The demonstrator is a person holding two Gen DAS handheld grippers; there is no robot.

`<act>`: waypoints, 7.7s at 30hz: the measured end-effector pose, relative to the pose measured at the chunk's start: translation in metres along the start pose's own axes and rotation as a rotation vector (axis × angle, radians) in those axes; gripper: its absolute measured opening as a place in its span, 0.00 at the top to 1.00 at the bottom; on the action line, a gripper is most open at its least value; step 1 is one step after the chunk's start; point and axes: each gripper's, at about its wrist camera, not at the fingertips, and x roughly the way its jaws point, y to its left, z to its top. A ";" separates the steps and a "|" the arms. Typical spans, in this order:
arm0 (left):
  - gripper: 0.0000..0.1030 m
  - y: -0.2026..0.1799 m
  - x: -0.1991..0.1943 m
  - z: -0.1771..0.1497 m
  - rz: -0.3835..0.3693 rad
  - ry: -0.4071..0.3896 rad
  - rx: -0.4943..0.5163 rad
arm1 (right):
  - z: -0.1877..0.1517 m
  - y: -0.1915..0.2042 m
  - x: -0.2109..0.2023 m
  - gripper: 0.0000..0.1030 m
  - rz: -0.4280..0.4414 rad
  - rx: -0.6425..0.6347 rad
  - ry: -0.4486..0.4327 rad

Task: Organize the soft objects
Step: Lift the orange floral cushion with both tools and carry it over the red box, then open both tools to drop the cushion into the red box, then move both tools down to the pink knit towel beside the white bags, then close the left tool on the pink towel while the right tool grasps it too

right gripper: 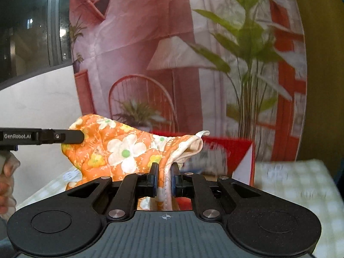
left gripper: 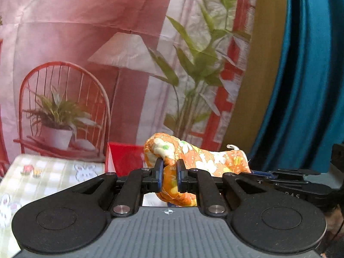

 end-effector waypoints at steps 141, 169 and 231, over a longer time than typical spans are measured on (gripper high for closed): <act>0.36 -0.012 -0.017 -0.186 0.146 0.569 -0.285 | -0.184 0.003 -0.033 0.14 -0.201 0.215 0.393; 0.14 -0.019 -0.011 -0.193 0.121 0.548 -0.241 | -0.198 0.011 -0.017 0.00 -0.237 0.119 0.374; 0.22 -0.016 -0.010 -0.198 0.200 0.591 -0.140 | -0.180 0.010 -0.040 0.49 -0.158 0.174 0.391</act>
